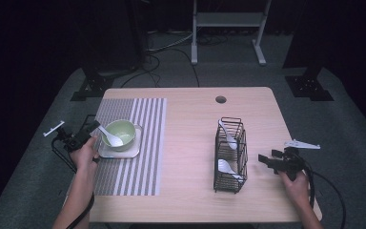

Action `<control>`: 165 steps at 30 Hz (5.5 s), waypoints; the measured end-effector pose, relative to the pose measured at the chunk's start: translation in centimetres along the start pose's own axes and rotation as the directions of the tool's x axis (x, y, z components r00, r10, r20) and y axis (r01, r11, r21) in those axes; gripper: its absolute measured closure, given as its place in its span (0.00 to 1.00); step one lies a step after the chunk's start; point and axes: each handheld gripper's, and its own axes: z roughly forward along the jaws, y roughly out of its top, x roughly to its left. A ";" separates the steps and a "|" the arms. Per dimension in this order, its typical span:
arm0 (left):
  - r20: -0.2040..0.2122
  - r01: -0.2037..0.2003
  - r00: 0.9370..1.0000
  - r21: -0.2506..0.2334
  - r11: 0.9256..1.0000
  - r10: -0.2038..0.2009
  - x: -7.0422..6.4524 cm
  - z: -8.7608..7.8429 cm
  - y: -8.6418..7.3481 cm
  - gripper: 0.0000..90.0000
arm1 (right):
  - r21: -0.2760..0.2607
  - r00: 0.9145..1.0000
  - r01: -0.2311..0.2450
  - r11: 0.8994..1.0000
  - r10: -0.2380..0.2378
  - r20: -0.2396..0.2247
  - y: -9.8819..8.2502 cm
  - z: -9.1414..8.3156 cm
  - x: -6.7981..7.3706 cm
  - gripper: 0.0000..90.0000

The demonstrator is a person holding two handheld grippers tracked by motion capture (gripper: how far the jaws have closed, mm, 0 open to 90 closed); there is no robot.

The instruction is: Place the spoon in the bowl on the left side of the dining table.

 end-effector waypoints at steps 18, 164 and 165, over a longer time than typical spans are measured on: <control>-0.024 -0.032 0.999 0.048 0.998 0.033 1.3 -0.4 -0.8 0.79 | -0.007 1.000 -0.003 1.000 0.003 -0.005 0.0 0.0 -0.1 0.24; 0.414 -0.580 0.802 0.370 0.726 0.431 -12.9 -1.8 -14.2 0.10 | -0.016 1.000 0.012 1.000 -0.012 -0.015 -0.1 -0.2 0.1 0.24; 0.415 -0.578 0.803 0.369 0.728 0.427 -13.0 -1.8 -14.4 0.10 | -0.016 1.000 0.013 1.000 -0.013 -0.015 -0.1 -0.2 0.1 0.24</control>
